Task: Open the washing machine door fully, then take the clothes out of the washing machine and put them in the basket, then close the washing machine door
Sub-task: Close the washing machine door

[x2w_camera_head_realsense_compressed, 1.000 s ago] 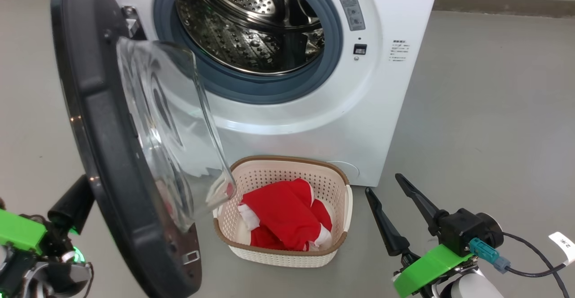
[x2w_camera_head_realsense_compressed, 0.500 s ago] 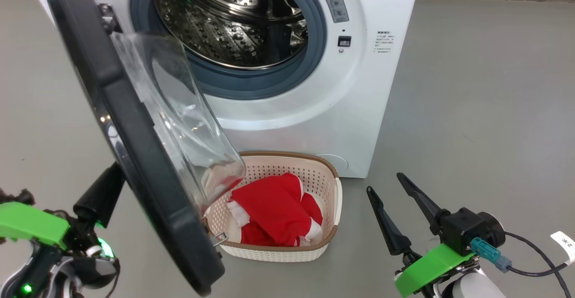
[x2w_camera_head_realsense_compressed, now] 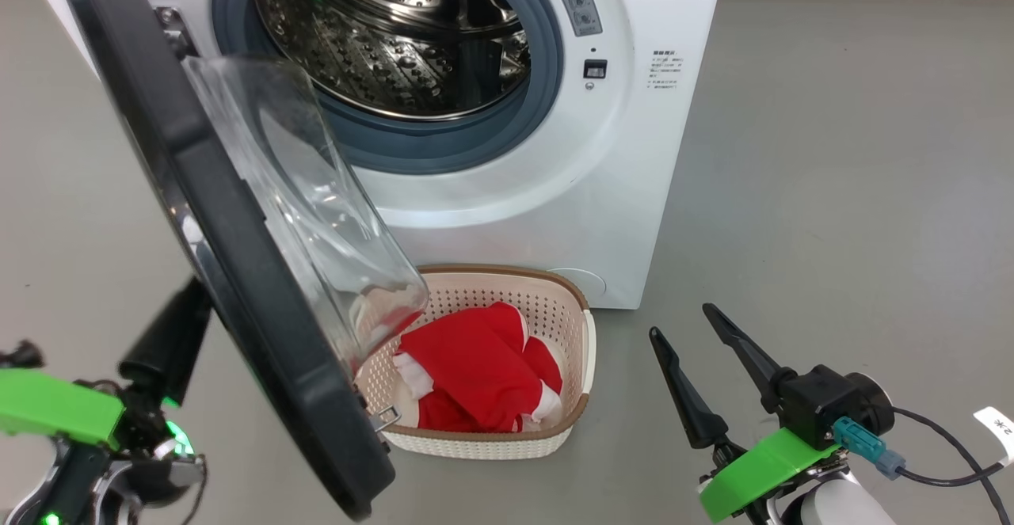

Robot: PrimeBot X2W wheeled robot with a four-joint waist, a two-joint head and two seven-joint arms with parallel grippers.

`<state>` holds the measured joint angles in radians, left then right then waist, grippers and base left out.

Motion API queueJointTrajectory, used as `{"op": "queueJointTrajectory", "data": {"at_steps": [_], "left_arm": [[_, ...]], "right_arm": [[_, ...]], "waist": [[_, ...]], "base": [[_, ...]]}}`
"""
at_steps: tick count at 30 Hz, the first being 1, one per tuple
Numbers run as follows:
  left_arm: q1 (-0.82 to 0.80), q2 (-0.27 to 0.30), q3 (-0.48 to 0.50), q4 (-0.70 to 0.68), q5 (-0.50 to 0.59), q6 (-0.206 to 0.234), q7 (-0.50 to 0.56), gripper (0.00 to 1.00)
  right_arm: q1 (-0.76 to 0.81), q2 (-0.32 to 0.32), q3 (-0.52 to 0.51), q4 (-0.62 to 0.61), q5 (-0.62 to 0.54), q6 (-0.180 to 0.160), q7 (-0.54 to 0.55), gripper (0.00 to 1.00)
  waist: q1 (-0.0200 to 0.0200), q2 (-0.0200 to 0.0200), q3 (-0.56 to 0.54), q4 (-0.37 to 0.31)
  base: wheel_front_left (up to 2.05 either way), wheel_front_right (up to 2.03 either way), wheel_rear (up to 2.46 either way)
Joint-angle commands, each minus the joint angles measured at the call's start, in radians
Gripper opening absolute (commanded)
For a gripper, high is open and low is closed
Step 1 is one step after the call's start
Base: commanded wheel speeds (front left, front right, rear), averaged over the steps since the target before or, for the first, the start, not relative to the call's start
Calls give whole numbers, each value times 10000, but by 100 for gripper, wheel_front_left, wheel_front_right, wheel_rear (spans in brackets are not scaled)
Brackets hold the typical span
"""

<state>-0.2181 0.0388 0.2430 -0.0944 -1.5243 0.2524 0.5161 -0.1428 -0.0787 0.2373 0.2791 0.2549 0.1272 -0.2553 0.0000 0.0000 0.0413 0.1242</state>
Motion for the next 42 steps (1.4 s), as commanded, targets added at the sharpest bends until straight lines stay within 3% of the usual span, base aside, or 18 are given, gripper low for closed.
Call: {"op": "queueJointTrajectory", "data": {"at_steps": [1,5,6,7,9,10,11,12,18,22,30,42], "left_arm": [[-4,281,271,-450,312,-288,-164,100],[237,811,31,-635,1781,-956,-957,100],[472,1198,-303,-716,2803,-1502,-1366,100],[593,1352,-456,-725,3330,-1768,-1639,100],[695,1415,-563,-704,3767,-1940,-1934,100],[782,1550,-673,-708,4342,-2125,-2299,100],[988,1972,-996,-634,5865,-2397,-3113,100],[1056,2135,-1161,-599,6610,-2498,-3578,100],[1343,2457,-1806,-221,9763,-2222,-5937,100],[1502,2453,-2050,89,10854,-1887,-6937,100],[2020,2152,-2020,584,11462,-1461,-7595,100],[2527,1566,-2072,697,12056,-1440,-7772,100]], "right_arm": [[-297,4,148,-222,2,35,-65,100],[-303,19,124,-219,0,35,-65,100],[-306,28,128,-191,17,35,-65,100],[-311,34,128,-180,28,35,-65,100],[-319,39,125,-175,37,35,-65,100],[-329,43,121,-173,43,35,-65,100],[-346,52,109,-173,64,35,-65,100],[-351,56,107,-169,79,35,-65,100],[-344,88,117,-149,170,35,-65,100],[-298,108,105,-134,208,35,-65,100],[-252,163,145,-129,274,35,-65,100],[-232,167,107,-130,281,35,-65,100]], "waist": [[0,0,15,9],[0,0,42,26],[0,0,43,27],[0,0,47,26],[0,0,52,27],[0,0,60,29],[0,0,76,35],[0,0,80,36],[0,0,31,22],[0,0,-34,17],[0,0,-36,-47],[0,0,71,5]], "base": [[0,0,0],[0,0,0],[0,0,0],[0,0,0],[0,0,0],[0,0,0],[0,0,0],[0,0,0],[0,0,0],[0,0,0],[0,0,0],[0,0,0]]}}
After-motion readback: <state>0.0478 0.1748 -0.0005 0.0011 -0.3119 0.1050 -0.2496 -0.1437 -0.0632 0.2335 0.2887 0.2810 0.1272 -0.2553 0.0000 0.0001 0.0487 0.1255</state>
